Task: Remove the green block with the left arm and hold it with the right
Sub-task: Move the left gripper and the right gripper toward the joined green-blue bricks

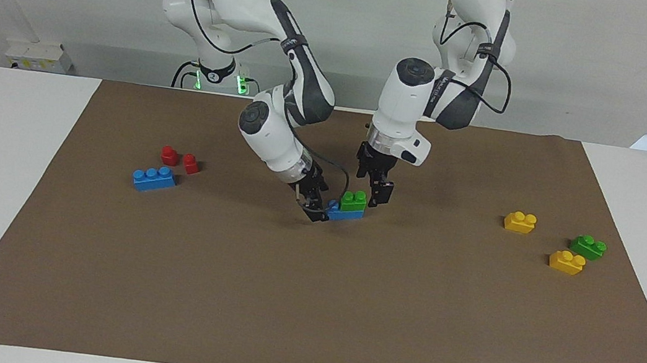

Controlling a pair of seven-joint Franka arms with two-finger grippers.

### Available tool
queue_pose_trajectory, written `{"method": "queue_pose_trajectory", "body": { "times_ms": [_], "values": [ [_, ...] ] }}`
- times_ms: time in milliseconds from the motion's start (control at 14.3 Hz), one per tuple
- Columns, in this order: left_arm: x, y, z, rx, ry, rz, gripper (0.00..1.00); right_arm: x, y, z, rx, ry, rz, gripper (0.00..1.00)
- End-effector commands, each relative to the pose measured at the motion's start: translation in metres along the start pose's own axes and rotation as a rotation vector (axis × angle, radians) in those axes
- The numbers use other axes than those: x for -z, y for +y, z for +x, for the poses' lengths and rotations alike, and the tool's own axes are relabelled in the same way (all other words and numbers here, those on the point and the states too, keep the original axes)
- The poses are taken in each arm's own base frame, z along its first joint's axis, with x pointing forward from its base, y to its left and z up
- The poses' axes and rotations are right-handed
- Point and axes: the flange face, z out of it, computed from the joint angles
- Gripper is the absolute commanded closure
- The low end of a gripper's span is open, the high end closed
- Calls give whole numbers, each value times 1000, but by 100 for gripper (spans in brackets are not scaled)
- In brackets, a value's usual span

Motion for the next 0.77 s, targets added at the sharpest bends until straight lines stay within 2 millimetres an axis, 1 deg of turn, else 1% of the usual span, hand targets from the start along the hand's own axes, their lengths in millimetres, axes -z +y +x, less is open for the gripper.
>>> {"method": "queue_pose_trajectory", "body": {
  "times_ms": [0, 140, 210, 350, 490, 561, 631, 701],
  "values": [
    [-18, -4, -3, 20, -4, 8, 0, -3, 0, 1, -13, -7, 20, 4],
    [-36, -9, -8, 7, 11, 22, 0, -8, 1, 2, -8, -4, 24, 5],
    [-40, -13, -13, -3, 14, 26, 0, -10, 1, 3, -6, 0, 32, 5],
    [-43, -13, -13, -5, 17, 27, 0, -13, 2, 5, -6, 3, 30, 9],
    [-44, -13, -12, -7, 20, 28, 0, -14, 3, 7, -8, 7, 35, 17],
    [-44, -13, -12, -7, 21, 29, 0, -15, 5, 3, -2, 6, 33, 29],
    [-48, -13, -11, -10, 31, 36, 0, -17, 6, 2, 1, 7, 31, 44],
    [-48, -13, -10, -11, 35, 38, 1, -17, 6, 2, 1, 7, 31, 58]
  ]
}}
